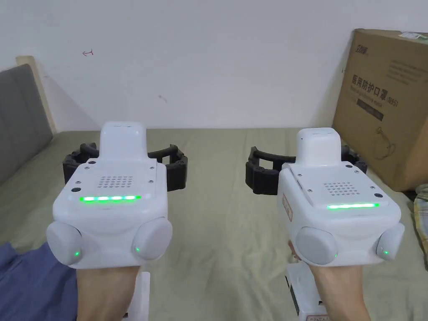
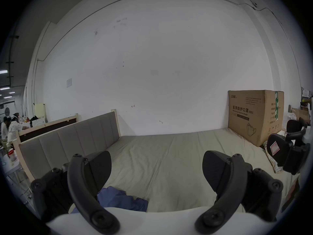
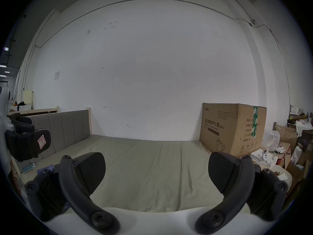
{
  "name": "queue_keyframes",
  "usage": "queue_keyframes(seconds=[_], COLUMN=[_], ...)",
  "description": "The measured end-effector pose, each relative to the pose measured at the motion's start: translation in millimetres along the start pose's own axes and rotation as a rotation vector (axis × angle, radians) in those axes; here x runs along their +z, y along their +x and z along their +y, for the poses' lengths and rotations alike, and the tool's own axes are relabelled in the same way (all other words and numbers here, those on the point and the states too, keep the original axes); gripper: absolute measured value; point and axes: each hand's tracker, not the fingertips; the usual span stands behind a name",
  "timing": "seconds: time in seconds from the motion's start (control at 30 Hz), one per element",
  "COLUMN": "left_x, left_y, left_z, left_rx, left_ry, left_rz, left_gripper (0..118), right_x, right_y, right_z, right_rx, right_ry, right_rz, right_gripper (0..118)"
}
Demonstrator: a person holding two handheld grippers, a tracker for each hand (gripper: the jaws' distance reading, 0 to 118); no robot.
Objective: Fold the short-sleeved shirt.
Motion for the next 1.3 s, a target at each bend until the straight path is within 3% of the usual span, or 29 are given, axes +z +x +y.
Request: queue_keyframes(seconds=[0.3, 0.43, 0.6, 1.3], left_x=[0, 0, -4, -12], left_y=[-1, -2, 1, 2], left_z=[0, -1, -2, -9], left_rx=[0.014, 0.023, -0.005, 0.009], left_ry=[0.007, 0.004, 0.010, -0.045], left_rz=[-0.012, -0.013, -0.015, -0.032], left_gripper=[111, 111, 110, 110], right_x=[0, 2, 0, 0], right_y=[2, 7, 0, 8], right_z=[0, -3, -2, -3], right_rx=[-0.010, -0.036, 0.024, -0.030], right_ry=[-0.001, 0.019, 0.000, -0.001], right_rz=[-0.014, 0.032, -0.008, -0.031], right_gripper=[118, 118, 118, 118])
